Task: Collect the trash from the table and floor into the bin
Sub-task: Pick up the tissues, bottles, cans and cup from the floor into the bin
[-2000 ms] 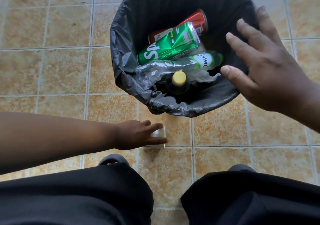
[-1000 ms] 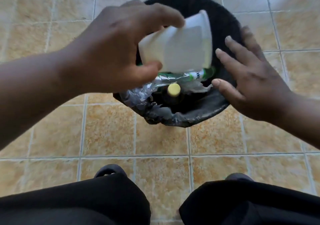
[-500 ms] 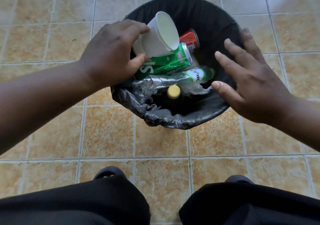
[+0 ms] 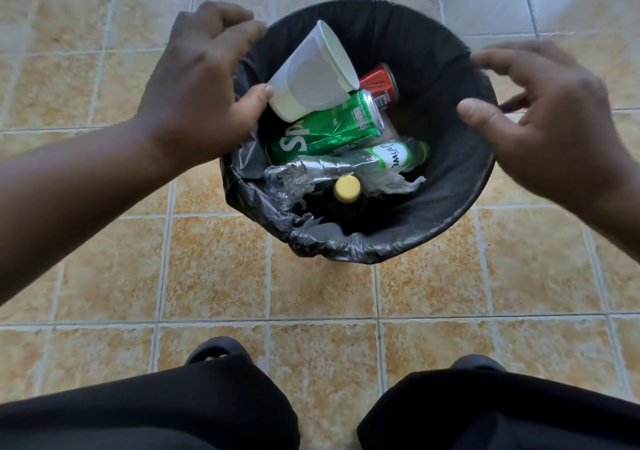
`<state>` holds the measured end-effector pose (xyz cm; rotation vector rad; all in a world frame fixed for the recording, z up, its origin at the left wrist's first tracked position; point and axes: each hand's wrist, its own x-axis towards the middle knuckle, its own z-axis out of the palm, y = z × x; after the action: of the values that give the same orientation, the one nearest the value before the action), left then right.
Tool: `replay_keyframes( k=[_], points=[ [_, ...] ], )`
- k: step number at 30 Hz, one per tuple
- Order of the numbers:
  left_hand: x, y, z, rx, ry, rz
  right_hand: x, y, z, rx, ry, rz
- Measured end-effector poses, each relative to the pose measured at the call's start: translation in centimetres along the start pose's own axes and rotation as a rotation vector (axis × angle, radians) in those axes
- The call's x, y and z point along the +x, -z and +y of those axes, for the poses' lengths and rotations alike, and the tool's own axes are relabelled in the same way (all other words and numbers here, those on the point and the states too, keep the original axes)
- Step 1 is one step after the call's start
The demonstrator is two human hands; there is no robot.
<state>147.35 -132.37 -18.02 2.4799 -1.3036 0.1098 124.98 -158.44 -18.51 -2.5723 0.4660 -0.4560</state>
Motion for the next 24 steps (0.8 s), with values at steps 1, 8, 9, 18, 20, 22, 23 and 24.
replay_keyframes(
  k=[1,8,9,18,20,22,23,24],
  points=[
    [0.0,0.0,-0.2,-0.047,0.048,0.001,0.4,0.1,0.3,0.046,-0.073,0.006],
    [-0.9,0.4,-0.1,-0.265,0.396,-0.098,1.2,0.3,1.0,0.460,-0.487,-0.122],
    [-1.1,0.4,-0.1,-0.360,0.478,-0.126,1.3,0.4,1.0,0.490,-0.526,-0.145],
    [-0.6,0.7,0.0,-0.765,0.723,-0.227,1.7,0.5,0.8,0.607,-0.621,-0.232],
    [-0.5,0.8,-0.1,-0.783,0.717,-0.233,1.6,0.4,0.9,0.606,-0.606,-0.226],
    [-0.3,0.8,0.0,-0.812,0.704,-0.233,1.7,0.2,1.3,0.620,-0.597,-0.215],
    [-0.2,0.9,0.0,-0.827,0.695,-0.230,1.8,0.2,1.5,0.628,-0.594,-0.211],
    [-0.1,0.9,0.1,-0.838,0.683,-0.226,2.0,0.1,1.8,0.638,-0.592,-0.209]
  ],
)
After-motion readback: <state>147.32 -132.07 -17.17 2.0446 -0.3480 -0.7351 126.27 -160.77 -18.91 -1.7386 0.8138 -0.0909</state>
